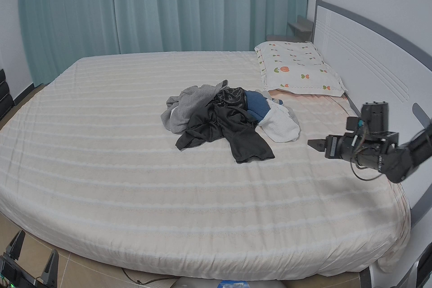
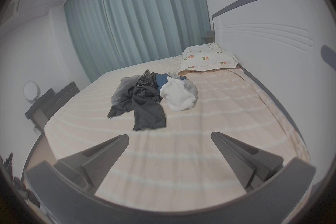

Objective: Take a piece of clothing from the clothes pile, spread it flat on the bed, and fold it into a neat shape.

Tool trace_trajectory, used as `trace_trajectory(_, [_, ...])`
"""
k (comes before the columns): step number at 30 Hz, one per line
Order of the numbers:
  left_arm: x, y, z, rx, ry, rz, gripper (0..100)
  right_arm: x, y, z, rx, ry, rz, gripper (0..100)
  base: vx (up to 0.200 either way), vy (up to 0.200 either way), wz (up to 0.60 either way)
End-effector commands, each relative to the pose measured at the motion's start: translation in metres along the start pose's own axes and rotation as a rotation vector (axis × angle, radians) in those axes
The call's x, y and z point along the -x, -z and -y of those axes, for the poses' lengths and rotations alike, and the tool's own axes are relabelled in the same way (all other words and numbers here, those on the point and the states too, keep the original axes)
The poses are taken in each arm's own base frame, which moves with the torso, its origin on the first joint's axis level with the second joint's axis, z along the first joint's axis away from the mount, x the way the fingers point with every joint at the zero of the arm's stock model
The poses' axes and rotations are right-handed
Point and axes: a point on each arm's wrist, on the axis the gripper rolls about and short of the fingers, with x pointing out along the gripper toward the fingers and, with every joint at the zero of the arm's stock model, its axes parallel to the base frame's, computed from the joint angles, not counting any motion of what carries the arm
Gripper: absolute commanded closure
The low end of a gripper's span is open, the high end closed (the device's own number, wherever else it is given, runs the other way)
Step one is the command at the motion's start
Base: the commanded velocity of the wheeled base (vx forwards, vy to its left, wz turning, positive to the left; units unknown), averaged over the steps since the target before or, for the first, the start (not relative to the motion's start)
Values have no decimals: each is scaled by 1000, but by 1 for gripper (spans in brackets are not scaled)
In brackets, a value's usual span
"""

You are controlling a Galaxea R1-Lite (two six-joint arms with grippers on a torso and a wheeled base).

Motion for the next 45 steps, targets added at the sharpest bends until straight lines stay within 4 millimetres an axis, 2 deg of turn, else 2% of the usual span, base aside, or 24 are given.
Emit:
trace_trajectory(1, [0, 4, 0, 0, 0, 3, 0, -161, 54, -32, -59, 59, -28, 0, 0, 0, 0])
trace_trajectory(4, [0, 4, 0, 0, 0, 3, 0, -172, 61, -39, -49, 64, -48, 0, 0, 0, 0])
trace_trajectory(9, [0, 4, 0, 0, 0, 3, 0, -207, 83, -54, -53, 82, -48, 0, 0, 0, 0])
trace_trajectory(12, [0, 4, 0, 0, 0, 3, 0, -218, 85, -60, -53, 83, -23, 0, 0, 0, 0])
trace_trajectory(21, [0, 4, 0, 0, 0, 3, 0, -235, 84, -65, -100, 88, -1, 0, 0, 0, 0])
trace_trajectory(26, [0, 4, 0, 0, 0, 3, 0, -237, 78, -65, -111, 87, 24, 0, 0, 0, 0])
trace_trajectory(32, [0, 4, 0, 0, 0, 3, 0, -250, 87, -68, -125, 78, 36, 0, 0, 0, 0])
trace_trajectory(40, [0, 4, 0, 0, 0, 3, 0, -258, 89, -73, -129, 63, 59, 0, 0, 0, 0])
trace_trajectory(41, [0, 4, 0, 0, 0, 3, 0, -259, 90, -73, -129, 62, 60, 100, 0, 0, 0])
trace_trajectory(45, [0, 4, 0, 0, 0, 3, 0, -259, 89, -73, -142, 61, 62, 100, 0, 0, 0])
